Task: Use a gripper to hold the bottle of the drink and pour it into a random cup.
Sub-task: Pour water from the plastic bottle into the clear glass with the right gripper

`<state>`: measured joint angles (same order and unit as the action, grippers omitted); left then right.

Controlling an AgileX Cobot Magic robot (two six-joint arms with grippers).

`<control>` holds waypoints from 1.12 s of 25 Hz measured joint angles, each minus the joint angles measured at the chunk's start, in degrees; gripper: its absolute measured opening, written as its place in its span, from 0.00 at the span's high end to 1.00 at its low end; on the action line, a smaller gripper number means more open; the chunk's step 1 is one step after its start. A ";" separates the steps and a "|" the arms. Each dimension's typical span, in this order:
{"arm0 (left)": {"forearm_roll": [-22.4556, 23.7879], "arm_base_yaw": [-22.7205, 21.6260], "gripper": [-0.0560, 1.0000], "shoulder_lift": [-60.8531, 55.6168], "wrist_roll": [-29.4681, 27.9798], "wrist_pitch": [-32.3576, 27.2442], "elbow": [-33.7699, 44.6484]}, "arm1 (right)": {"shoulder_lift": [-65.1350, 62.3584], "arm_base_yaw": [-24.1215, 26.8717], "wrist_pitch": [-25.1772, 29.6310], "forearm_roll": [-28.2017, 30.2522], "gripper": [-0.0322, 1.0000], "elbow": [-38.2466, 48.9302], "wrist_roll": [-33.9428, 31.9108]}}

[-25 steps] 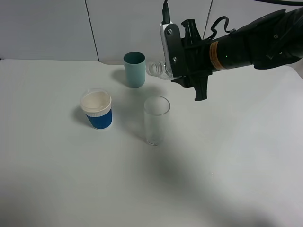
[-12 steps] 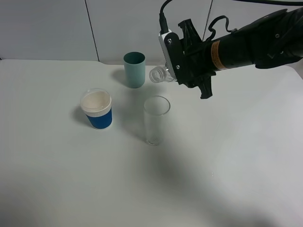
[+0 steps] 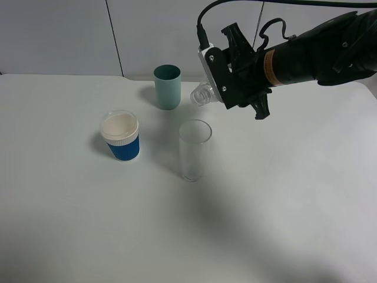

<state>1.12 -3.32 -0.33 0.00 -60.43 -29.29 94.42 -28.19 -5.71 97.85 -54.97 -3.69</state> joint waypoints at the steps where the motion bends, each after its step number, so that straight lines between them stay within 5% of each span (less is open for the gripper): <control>1: 0.00 0.00 0.02 0.00 0.00 0.00 0.00 | 0.00 0.05 0.26 0.00 0.43 0.00 0.12; 28: 0.00 0.00 0.02 0.00 0.00 0.00 0.00 | 0.00 -2.27 3.62 0.00 0.43 0.00 6.72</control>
<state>1.12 -3.32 -0.33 0.00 -60.43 -29.29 94.42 -30.46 -2.10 97.85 -54.97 3.03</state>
